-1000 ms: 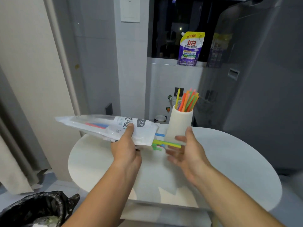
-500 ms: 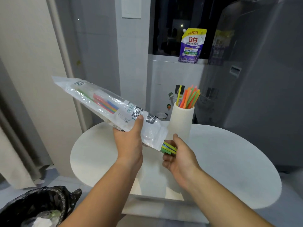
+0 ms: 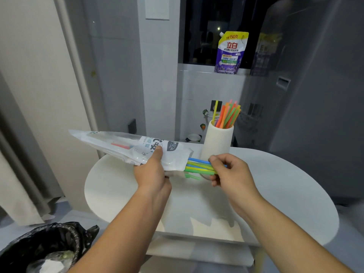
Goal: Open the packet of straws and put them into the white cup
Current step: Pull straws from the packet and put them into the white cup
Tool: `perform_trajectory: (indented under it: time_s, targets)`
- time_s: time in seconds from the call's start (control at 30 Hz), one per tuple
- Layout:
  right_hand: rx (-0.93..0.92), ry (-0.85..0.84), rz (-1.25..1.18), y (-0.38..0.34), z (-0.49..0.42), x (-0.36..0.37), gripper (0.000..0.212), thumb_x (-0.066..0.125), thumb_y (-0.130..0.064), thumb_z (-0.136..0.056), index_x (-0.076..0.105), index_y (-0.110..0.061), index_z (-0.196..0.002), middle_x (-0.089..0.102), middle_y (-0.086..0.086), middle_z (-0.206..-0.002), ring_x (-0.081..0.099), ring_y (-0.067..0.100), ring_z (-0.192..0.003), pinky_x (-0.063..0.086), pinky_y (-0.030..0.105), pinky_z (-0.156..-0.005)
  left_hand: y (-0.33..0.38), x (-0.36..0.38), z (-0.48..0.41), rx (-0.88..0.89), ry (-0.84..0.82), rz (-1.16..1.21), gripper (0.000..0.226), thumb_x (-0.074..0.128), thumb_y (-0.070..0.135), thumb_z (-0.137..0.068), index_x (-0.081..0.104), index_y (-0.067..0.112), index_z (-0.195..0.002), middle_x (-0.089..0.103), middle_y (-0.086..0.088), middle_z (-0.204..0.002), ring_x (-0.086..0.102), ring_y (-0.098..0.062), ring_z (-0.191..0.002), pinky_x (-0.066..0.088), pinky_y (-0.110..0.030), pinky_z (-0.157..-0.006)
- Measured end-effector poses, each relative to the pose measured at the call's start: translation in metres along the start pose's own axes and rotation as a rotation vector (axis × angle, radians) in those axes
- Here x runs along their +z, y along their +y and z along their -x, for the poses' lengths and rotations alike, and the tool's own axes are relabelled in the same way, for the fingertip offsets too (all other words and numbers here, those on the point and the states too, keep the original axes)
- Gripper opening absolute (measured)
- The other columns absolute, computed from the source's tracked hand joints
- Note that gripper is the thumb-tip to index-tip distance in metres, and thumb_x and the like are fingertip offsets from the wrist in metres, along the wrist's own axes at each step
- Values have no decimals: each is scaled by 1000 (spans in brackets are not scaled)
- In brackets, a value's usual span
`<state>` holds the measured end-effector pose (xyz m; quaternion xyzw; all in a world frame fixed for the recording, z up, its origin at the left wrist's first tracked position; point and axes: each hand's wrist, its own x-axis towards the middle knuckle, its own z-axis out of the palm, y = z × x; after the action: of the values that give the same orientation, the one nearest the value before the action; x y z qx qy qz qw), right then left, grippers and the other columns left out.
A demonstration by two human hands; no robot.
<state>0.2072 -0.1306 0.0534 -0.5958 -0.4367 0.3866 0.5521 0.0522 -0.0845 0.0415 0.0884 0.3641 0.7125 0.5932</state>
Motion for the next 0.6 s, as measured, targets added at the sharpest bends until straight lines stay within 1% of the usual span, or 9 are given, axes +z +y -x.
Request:
perform_trajectory:
  time_s: [0.1, 0.2, 0.33, 0.4, 0.5, 0.53, 0.6]
  targets:
    - [-39, -65, 63, -2, -2, -7, 14, 66, -19, -95, 71, -7, -92, 63, 9, -78, 53, 7, -48, 49, 22, -52, 0, 0, -1, -18, 8, -1, 43, 70, 4, -96, 62, 11, -138, 76, -5, -126, 75, -17, -90, 64, -25, -66]
    - [-63, -88, 80, -4, -4, -13, 11, 69, -15, -92, 73, -6, -88, 63, 8, -73, 53, 6, -48, 48, 20, -52, -1, 0, -1, -24, 8, 1, 43, 70, 4, -96, 63, 11, -138, 75, -5, -127, 75, -18, -93, 64, -27, -68]
    - [-72, -97, 127, -5, -9, -22, 12, 69, -15, -92, 73, -5, -86, 63, 8, -69, 53, 9, -47, 48, 24, -52, 1, 0, -3, -14, 5, 12, 45, 70, 3, -96, 62, 10, -139, 75, -6, -128, 75, -21, -98, 64, -30, -73]
    - [-75, -88, 121, -6, -12, -27, 12, 70, -15, -92, 73, -5, -86, 63, 9, -71, 52, 11, -48, 48, 25, -52, 2, 0, -4, -9, 5, 7, 45, 70, 2, -95, 62, 10, -139, 75, -6, -127, 75, -19, -93, 65, -28, -68]
    - [-81, -55, 107, -6, -15, -32, 12, 70, -17, -92, 73, -7, -87, 63, 10, -74, 51, 12, -50, 48, 25, -54, 0, -1, -3, -28, 1, 2, 44, 71, 2, -95, 63, 9, -137, 76, -7, -124, 75, -15, -84, 63, -24, -57]
    - [-79, -45, 95, -5, -16, -32, 13, 70, -18, -92, 73, -7, -88, 63, 9, -73, 51, 12, -50, 48, 26, -55, -1, -1, -3, -35, -1, 2, 44, 71, 2, -95, 63, 8, -137, 76, -7, -122, 75, -15, -83, 62, -24, -55]
    - [-61, -21, 40, -4, -16, -29, 16, 69, -21, -93, 73, -6, -87, 60, 8, -70, 49, 12, -51, 46, 28, -57, -3, -1, -3, -50, -1, 6, 44, 71, 1, -95, 62, 8, -137, 76, -6, -120, 75, -15, -83, 63, -24, -57]
